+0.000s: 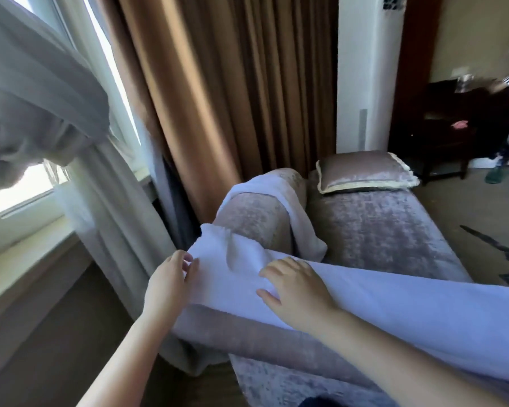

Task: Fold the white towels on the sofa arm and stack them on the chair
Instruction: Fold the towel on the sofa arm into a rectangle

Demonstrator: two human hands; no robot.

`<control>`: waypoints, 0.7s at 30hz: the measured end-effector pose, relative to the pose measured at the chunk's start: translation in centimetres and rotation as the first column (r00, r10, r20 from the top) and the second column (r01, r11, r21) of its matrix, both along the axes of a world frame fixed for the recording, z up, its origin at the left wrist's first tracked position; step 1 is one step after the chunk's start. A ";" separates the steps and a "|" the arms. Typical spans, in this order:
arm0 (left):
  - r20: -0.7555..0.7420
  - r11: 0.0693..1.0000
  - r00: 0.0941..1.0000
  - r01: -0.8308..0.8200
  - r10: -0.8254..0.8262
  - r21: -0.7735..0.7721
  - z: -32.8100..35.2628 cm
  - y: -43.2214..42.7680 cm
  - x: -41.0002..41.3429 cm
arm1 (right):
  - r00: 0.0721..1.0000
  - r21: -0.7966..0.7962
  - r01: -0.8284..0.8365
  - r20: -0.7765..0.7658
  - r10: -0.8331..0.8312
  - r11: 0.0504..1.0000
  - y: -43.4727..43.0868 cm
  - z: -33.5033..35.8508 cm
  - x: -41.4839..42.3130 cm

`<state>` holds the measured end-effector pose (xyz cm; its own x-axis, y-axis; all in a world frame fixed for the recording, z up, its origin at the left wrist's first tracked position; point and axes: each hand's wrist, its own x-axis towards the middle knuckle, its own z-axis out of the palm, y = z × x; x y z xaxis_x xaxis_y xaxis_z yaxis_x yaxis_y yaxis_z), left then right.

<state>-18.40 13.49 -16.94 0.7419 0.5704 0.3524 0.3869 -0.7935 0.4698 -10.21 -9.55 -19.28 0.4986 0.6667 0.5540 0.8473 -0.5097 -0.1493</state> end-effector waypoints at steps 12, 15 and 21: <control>-0.157 0.987 0.988 0.019 0.006 0.161 3.2 -1.1 7.5 | 0.951 -0.091 0.088 0.304 -0.057 0.992 5.0 0.5 0.1; 0.051 1.000 0.998 -0.030 0.030 -0.003 3.9 1.0 4.5 | 0.950 -0.003 0.021 0.313 -0.019 1.000 5.2 0.6 -0.4; -0.206 0.928 0.978 -0.110 0.037 -0.357 1.2 3.6 -1.9 | 0.947 -0.158 -0.248 0.171 0.273 0.956 4.3 -2.1 -0.6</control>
